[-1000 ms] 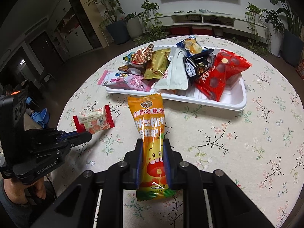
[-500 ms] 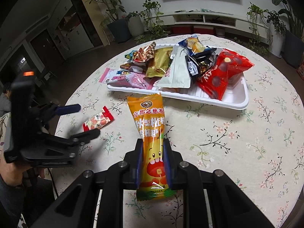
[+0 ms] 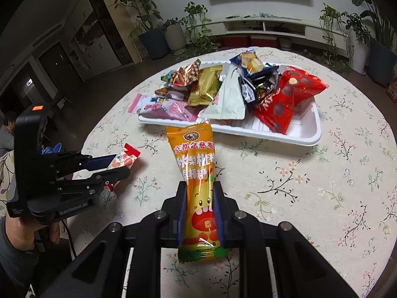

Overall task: Organize snacks
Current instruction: 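Carry the red packet and orange bar over the white tray with both tools, then lower both snacks into the white tray and open both tools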

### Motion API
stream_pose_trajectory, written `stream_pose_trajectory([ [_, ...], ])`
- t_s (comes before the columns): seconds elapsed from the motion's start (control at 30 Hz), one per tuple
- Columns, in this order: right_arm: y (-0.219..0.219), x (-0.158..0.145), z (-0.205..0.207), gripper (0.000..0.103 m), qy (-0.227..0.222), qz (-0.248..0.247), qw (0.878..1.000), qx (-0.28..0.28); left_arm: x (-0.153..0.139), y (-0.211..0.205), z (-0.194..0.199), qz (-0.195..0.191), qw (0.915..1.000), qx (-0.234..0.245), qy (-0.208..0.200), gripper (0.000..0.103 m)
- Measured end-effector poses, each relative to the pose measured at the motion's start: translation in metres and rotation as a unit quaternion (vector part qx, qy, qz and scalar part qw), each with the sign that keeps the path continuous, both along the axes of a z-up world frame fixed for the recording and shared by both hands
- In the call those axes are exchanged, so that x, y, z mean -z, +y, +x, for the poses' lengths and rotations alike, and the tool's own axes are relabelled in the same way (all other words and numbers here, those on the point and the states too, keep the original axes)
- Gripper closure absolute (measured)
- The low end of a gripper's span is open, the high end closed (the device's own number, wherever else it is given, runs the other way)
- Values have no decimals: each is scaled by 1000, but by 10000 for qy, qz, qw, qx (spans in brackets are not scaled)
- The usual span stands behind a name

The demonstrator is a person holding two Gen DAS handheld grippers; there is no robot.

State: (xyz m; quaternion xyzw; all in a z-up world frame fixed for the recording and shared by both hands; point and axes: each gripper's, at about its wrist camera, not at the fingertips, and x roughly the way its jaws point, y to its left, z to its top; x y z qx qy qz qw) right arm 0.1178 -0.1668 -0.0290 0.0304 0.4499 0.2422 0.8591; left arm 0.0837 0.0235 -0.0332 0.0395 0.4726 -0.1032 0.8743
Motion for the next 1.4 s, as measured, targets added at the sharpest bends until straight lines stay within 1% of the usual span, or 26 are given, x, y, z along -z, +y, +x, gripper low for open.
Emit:
stream_pose_trajectory([
  [0.1,-4,-11,-1,81,-136,199,9997,82,-24,1,-2,-260,9995,15,-190,75],
  [0.2,-12,-28,0,81,-291,393,9986,221,-55,-3,8,-434,9981,47,-444,75],
  [0.23,-15,-36,2,81,-351,458,9980,272,-66,-2,15,-552,9972,43,-509,75],
  [0.3,-19,-48,8,81,-420,481,9974,333,-83,-2,30,-671,9959,28,-614,75],
  [0.4,-20,-60,27,81,-404,370,9975,452,-104,-6,58,-677,9948,55,-755,75],
  [0.47,-17,-68,44,81,-370,327,9973,538,-113,-4,82,-765,9938,-37,-800,75],
  [0.53,-12,-75,61,81,-355,251,9976,543,-116,1,104,-909,9930,-139,-742,75],
  [0.6,-1,-81,84,81,-299,176,9980,524,-112,2,130,-980,9929,-232,-627,75],
  [0.67,9,-83,103,81,-231,127,9983,522,-106,-1,151,-874,9944,-267,-539,75],
  [0.73,19,-80,122,81,-138,23,9984,546,-93,-2,174,-823,9955,-291,-376,75],
  [0.8,26,-71,144,81,88,-43,9980,625,-82,-5,189,-754,9963,-300,-280,74],
  [0.9,31,-57,162,81,294,-259,9963,762,-67,-13,200,-794,9965,-208,-167,73],
  [1.03,32,-37,170,81,472,-496,9935,907,-51,-21,211,-747,9970,-168,-110,72],
  [1.1,29,-29,172,80,516,-565,9921,995,-44,-24,214,-687,9975,-181,-60,68],
  [1.17,26,-27,172,78,521,-541,9914,1075,-38,-26,216,-632,9978,-189,-54,52],
  [1.23,26,-27,172,77,513,-536,9915,1071,-35,-25,218,-643,9977,-215,-60,51],
  [1.3,24,-27,172,75,497,-549,9916,1059,-31,-23,220,-635,9976,-269,-83,48],
  [1.4,24,-29,171,74,476,-531,9917,1065,-33,-20,220,-648,9971,-357,-153,39],
])
